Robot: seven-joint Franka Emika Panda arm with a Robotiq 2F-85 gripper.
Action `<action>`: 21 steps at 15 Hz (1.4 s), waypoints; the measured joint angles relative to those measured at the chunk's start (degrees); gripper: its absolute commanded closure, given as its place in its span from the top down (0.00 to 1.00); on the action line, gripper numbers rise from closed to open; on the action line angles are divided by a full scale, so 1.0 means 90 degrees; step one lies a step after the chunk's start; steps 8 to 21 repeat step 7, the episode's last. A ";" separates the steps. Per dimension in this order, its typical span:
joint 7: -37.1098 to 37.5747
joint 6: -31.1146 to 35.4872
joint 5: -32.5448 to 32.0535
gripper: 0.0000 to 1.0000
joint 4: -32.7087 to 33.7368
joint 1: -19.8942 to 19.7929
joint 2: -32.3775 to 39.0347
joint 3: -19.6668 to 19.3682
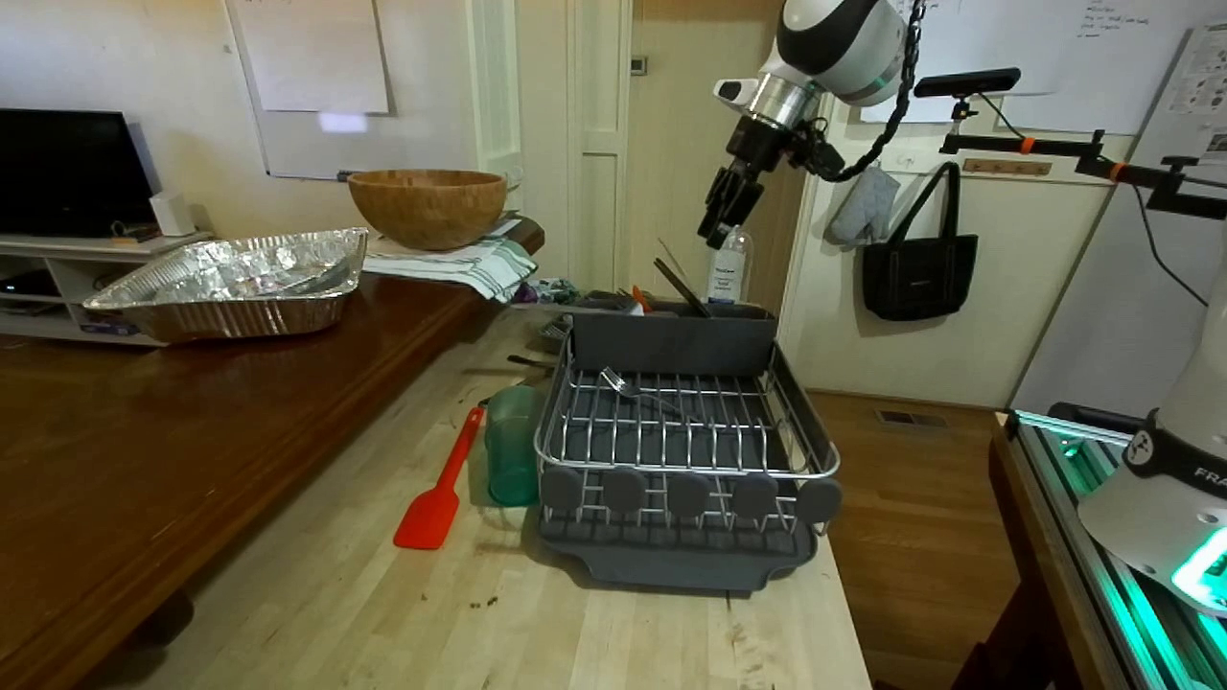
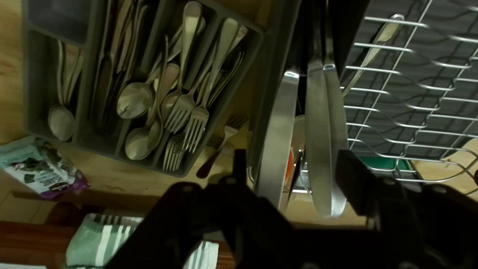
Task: Move one utensil to the drying rack
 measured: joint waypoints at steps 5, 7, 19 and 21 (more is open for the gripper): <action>0.0191 0.0032 -0.0455 1.00 0.0056 -0.0072 -0.0603 -0.0001; 0.0204 0.0032 -0.0519 1.00 0.0055 -0.0072 -0.0726 -0.0002; 0.0204 0.0032 -0.0519 1.00 0.0055 -0.0072 -0.0726 -0.0002; 0.0204 0.0032 -0.0519 1.00 0.0055 -0.0072 -0.0726 -0.0002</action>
